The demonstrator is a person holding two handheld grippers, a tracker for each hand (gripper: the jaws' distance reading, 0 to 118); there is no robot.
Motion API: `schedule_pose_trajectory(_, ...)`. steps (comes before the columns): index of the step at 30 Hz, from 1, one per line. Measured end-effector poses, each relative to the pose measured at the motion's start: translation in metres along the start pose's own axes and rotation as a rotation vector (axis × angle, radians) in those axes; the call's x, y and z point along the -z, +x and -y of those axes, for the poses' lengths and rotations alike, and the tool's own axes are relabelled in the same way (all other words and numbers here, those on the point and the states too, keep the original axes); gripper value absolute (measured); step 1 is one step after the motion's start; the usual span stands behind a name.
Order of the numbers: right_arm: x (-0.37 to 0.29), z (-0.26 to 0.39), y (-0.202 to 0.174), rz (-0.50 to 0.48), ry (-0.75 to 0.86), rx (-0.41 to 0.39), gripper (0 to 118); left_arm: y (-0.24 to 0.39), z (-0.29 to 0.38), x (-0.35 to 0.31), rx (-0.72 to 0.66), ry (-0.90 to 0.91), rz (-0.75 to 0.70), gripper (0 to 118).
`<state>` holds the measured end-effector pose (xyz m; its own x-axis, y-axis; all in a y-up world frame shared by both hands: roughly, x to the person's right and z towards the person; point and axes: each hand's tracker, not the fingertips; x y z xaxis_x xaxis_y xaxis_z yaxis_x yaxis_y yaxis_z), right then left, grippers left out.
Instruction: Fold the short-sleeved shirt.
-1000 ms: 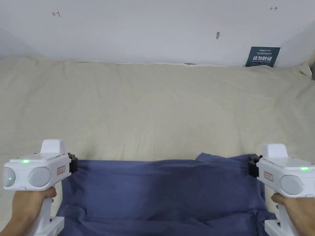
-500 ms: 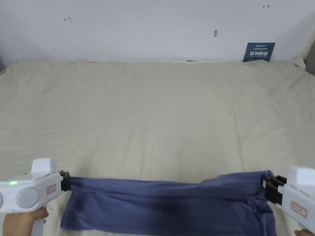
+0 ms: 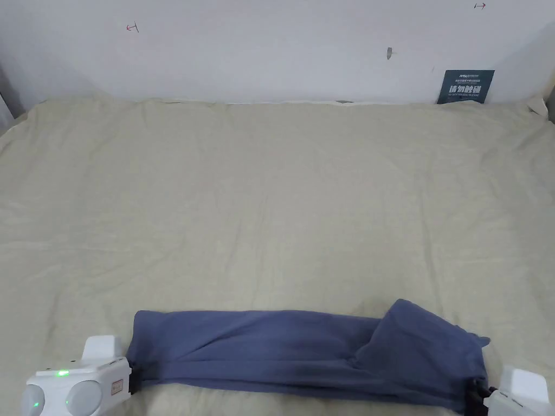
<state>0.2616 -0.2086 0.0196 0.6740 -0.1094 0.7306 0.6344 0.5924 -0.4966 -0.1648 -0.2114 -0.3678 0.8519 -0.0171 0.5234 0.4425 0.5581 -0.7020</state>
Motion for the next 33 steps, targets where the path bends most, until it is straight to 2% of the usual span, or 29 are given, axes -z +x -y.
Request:
schedule_pose_trajectory(1, -0.003, -0.003, -0.002, 0.006, 0.010, 0.000, 8, 0.001, -0.001, -0.002, -0.004, 0.001, -0.003, 14)
schedule_pose_trajectory(2, -0.010, -0.003, -0.007, 0.007, 0.024, -0.004, 15, 0.002, -0.003, -0.006, -0.007, 0.006, -0.003, 28)
schedule_pose_trajectory(3, -0.015, -0.007, -0.010, 0.015, 0.044, -0.019, 28, 0.002, -0.006, -0.009, -0.013, 0.018, -0.004, 55)
schedule_pose_trajectory(4, -0.020, -0.011, -0.013, 0.021, 0.059, -0.035, 54, 0.002, -0.006, -0.011, -0.020, 0.023, -0.002, 91)
schedule_pose_trajectory(5, -0.025, -0.018, -0.017, 0.030, 0.073, -0.053, 75, 0.004, -0.010, -0.016, -0.027, 0.037, 0.015, 112)
schedule_pose_trajectory(6, -0.035, -0.023, -0.024, 0.035, 0.095, -0.068, 91, 0.007, -0.014, -0.025, -0.032, 0.078, 0.047, 118)
schedule_pose_trajectory(7, -0.042, -0.029, -0.030, 0.034, 0.132, -0.084, 104, 0.011, -0.017, -0.035, -0.039, 0.129, 0.066, 118)
schedule_pose_trajectory(13, -0.104, -0.075, -0.076, -0.011, 0.405, -0.167, 103, 0.047, -0.059, -0.105, -0.011, 0.431, 0.137, 116)
schedule_pose_trajectory(17, -0.139, -0.096, -0.107, -0.011, 0.576, -0.210, 103, 0.077, -0.080, -0.144, 0.064, 0.641, 0.096, 115)
schedule_pose_trajectory(20, -0.155, -0.104, -0.124, -0.005, 0.674, -0.238, 92, 0.095, -0.088, -0.160, 0.087, 0.744, 0.099, 112)
schedule_pose_trajectory(23, -0.161, -0.109, -0.138, 0.023, 0.722, -0.257, 91, 0.110, -0.087, -0.170, 0.108, 0.833, 0.086, 107)
schedule_pose_trajectory(24, -0.164, -0.108, -0.141, 0.025, 0.737, -0.266, 89, 0.115, -0.086, -0.170, 0.112, 0.862, 0.076, 99)
schedule_pose_trajectory(26, -0.164, -0.107, -0.145, 0.027, 0.754, -0.270, 74, 0.123, -0.083, -0.172, 0.097, 0.888, 0.059, 60)
schedule_pose_trajectory(27, -0.164, -0.106, -0.147, 0.031, 0.761, -0.271, 60, 0.126, -0.082, -0.171, 0.096, 0.887, 0.062, 36)
schedule_pose_trajectory(28, -0.164, -0.105, -0.149, 0.035, 0.768, -0.271, 30, 0.127, -0.082, -0.170, 0.094, 0.885, 0.071, 7)
schedule_pose_trajectory(29, -0.164, -0.105, -0.150, 0.036, 0.770, -0.273, 8, 0.127, -0.082, -0.169, 0.087, 0.877, 0.088, 0)
schedule_pose_trajectory(30, -0.163, -0.104, -0.150, 0.034, 0.770, -0.269, 3, 0.127, -0.082, -0.168, 0.074, 0.874, 0.110, 0)
schedule_pose_trajectory(33, -0.164, -0.104, -0.147, 0.003, 0.770, -0.264, 1, 0.126, -0.082, -0.165, 0.069, 0.868, 0.120, 0)
